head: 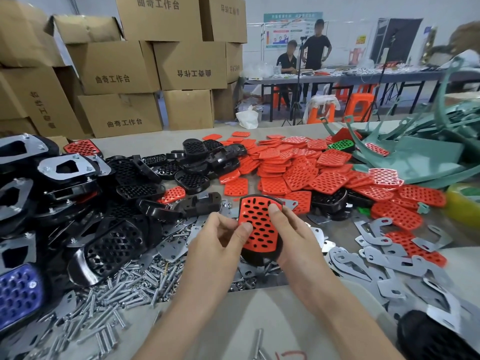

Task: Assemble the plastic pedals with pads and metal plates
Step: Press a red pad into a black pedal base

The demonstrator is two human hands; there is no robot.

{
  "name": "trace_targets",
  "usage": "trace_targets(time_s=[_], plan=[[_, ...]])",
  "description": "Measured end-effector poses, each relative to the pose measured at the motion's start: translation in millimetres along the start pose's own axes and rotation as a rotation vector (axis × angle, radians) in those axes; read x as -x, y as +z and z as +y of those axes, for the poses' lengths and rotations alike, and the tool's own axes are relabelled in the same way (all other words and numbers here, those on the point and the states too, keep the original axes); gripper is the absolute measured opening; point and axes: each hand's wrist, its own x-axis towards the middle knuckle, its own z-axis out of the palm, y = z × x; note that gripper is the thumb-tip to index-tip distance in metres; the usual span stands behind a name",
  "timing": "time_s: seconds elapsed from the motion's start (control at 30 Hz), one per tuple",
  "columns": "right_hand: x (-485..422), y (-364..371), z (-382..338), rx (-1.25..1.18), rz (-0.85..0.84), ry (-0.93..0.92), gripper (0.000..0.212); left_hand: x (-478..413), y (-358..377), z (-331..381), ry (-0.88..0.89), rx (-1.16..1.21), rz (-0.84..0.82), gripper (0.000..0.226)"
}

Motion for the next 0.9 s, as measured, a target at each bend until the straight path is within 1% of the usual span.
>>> trace_targets(time_s=[0.07, 0.27, 0.37, 0.47, 0.57, 0.63, 0.73, 0.8, 0.83, 0.9], plan=[[-0.6, -0.8, 2.7, 0.037, -0.003, -0.015, 0.033, 0.3, 0.2, -0.1, -0.007, -0.04, 0.014, 0.019], [0.1, 2.7, 3.7, 0.079, 0.021, -0.047, 0.033, 3.0, -1.8, -0.9, 0.016, -0.2, 0.06, 0.028], [0.9, 1.8, 2.8, 0.072, 0.026, -0.035, 0.034, 2.1, -2.0, -0.1, 0.001, -0.157, 0.024, 0.022], [2.3, 0.7, 1.8, 0.065, 0.015, -0.031, 0.036, 1.1, -2.4, 1.6, 0.012, -0.034, -0.017, 0.021], [3.1, 0.5, 1.8, 0.074, -0.017, -0.022, 0.033, -2.3, -2.7, 1.1, 0.039, 0.043, -0.016, 0.019], [3.1, 1.0, 2.1, 0.083, -0.031, -0.028, 0.031, -3.0, -4.1, 0.4, 0.128, -0.017, 0.021, 0.019], [2.7, 1.0, 3.1, 0.082, -0.046, -0.041, 0.026, -1.4, -5.1, 0.1, 0.328, -0.276, 0.013, 0.03], [2.5, 1.1, 3.1, 0.071, -0.04, -0.04, 0.025, -0.9, -4.2, 0.4, 0.343, -0.357, 0.015, 0.034], [2.5, 1.5, 3.0, 0.062, -0.027, -0.036, 0.028, -0.7, -3.5, 0.4, 0.323, -0.359, 0.025, 0.033], [2.7, 2.3, 1.3, 0.011, 0.012, 0.003, 0.042, -0.3, -2.3, 1.2, 0.258, -0.306, 0.024, 0.032]])
